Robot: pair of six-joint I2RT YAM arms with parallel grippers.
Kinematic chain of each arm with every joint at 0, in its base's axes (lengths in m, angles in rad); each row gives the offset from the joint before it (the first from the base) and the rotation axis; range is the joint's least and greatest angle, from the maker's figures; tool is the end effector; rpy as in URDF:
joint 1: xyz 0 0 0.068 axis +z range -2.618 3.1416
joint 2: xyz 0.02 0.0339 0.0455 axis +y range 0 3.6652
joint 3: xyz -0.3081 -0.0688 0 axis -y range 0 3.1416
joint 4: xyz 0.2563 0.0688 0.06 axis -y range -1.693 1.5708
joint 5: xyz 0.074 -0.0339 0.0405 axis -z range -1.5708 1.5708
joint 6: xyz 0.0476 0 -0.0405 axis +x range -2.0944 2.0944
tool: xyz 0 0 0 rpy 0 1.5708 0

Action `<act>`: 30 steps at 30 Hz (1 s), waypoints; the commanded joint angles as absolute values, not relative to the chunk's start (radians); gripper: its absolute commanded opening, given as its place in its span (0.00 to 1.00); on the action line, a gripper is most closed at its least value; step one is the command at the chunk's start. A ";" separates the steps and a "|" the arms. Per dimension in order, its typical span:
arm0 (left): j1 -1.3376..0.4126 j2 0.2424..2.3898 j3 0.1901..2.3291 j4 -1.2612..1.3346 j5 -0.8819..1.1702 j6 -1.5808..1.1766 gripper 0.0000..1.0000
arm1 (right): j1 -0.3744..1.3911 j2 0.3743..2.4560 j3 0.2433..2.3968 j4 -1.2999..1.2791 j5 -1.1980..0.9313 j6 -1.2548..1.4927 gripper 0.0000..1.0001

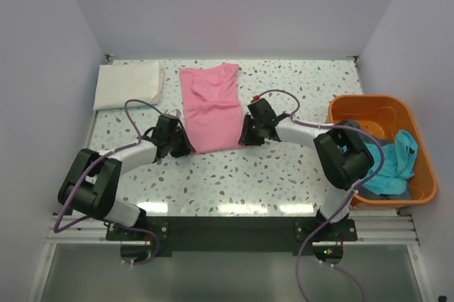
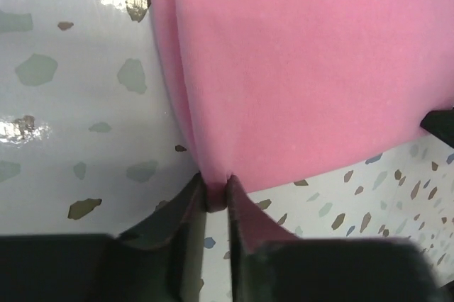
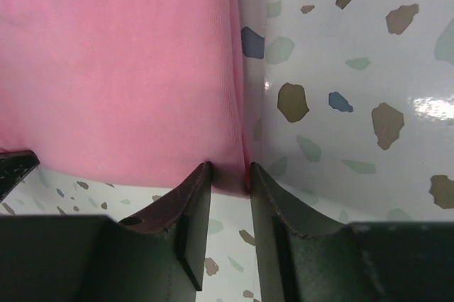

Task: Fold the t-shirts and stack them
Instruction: Fold the tshirt

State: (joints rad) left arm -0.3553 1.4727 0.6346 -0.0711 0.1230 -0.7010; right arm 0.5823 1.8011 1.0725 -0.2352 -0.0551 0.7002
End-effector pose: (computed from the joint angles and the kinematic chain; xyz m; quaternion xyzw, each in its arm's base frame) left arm 0.2608 -0.1030 0.1741 -0.1427 0.9334 -0.2136 0.2507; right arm 0.3250 0.2171 0.1878 0.0480 0.9528 0.1998 0.2237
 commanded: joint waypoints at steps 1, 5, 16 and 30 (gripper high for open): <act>-0.365 1.474 0.598 -0.023 0.117 -0.706 0.11 | 0.586 1.824 1.034 -0.154 -0.110 0.742 0.31; -0.383 1.468 0.583 -0.015 0.126 -0.698 0.00 | 0.586 1.810 0.996 -0.124 -0.172 0.749 0.08; -0.621 1.079 0.390 -0.203 0.141 -0.790 0.00 | 0.612 1.328 0.704 -0.333 -0.081 0.733 0.00; -0.670 0.920 0.754 -0.396 -0.135 -0.765 0.00 | 0.612 1.104 0.957 -0.528 0.064 0.719 0.00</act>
State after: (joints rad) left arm -0.6819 0.8726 0.6613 -0.3843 0.0120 -0.7895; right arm 0.6193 1.0542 0.8341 -0.5056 -0.0532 0.7441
